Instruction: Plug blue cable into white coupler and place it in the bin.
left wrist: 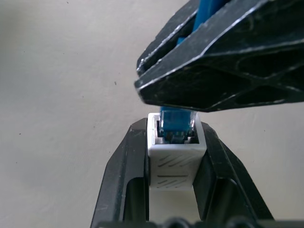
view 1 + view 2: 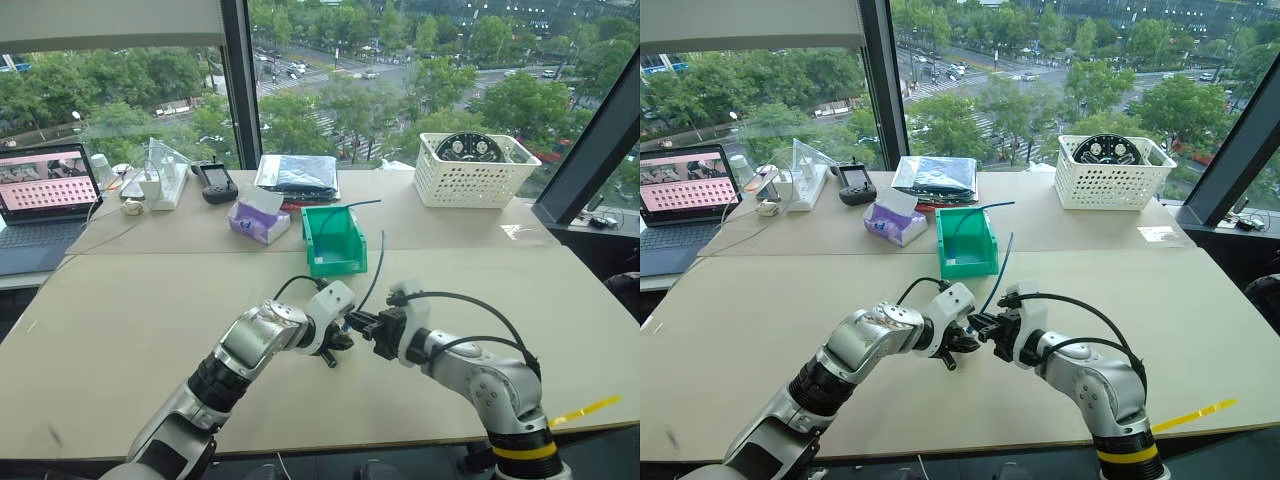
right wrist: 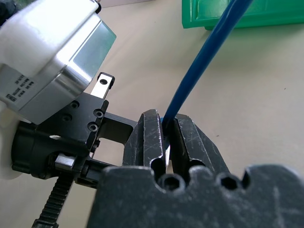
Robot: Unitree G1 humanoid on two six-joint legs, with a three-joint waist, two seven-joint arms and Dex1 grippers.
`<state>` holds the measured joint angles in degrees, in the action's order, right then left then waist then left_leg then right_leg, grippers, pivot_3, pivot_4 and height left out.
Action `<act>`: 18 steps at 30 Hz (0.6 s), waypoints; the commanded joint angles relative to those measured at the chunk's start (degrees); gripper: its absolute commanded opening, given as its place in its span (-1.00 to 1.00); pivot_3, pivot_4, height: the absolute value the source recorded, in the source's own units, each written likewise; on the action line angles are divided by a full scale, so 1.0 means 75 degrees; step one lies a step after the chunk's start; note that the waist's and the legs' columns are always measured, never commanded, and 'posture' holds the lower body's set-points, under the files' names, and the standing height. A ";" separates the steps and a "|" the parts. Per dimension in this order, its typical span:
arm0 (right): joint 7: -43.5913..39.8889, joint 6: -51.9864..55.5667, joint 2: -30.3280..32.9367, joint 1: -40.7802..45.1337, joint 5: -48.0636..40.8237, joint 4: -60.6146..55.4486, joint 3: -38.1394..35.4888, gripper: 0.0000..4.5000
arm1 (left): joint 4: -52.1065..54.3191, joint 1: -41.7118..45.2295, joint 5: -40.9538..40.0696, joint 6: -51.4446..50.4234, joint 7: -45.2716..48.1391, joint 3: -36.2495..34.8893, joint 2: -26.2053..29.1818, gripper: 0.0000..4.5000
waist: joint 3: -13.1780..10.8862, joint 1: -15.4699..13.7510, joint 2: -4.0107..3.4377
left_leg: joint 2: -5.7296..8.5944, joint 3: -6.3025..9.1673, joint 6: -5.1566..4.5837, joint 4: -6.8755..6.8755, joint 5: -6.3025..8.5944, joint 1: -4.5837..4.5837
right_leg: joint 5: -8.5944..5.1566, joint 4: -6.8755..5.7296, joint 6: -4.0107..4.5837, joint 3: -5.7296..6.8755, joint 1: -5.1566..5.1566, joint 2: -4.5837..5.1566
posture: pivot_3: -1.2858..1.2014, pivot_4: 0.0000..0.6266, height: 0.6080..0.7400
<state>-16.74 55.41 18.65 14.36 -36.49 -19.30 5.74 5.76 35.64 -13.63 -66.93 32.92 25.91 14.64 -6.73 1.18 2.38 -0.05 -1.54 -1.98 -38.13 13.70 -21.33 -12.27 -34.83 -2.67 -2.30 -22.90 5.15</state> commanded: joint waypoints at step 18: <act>0.0586 0.1975 0.0265 0.1330 -0.1953 0.1127 -0.4085 -1.00 | 0.0862 -0.0011 -0.0859 0.0211 0.0240 -0.1518 0.0223 0.99 | -0.0154 -0.0068 -0.0095 | 0.0037 0.0007 -0.0002 0.0016 -0.0004 -0.0297 | 0.0072 -0.0018 0.0007 -0.0012 -0.0255 0.0009 | 0.03 -0.52 1.00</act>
<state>-13.08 69.28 20.49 22.53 -48.31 -10.22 -22.58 8.72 35.52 -18.32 -66.36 33.33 16.15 15.79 -7.89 0.68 1.67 0.22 -1.49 -2.01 -38.01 13.68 -23.77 -11.73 -34.98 -2.62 -2.38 -24.99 5.21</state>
